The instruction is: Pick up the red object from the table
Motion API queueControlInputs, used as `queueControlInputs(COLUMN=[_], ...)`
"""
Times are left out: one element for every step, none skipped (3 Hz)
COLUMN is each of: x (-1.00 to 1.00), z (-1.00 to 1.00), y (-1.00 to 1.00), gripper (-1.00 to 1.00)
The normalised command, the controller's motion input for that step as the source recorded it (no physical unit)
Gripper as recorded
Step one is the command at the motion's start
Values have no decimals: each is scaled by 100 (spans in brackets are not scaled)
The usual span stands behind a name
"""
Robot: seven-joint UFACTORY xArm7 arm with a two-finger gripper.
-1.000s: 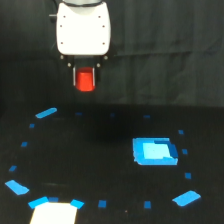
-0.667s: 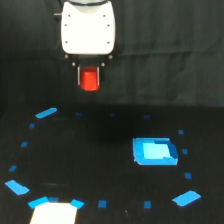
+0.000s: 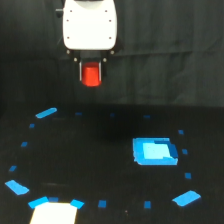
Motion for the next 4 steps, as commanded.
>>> queueControlInputs(x=[-10,9,-8,-3], z=[23,13,16,13], y=[-35,31,-19,35], gripper=[-100,-100,-100,-100])
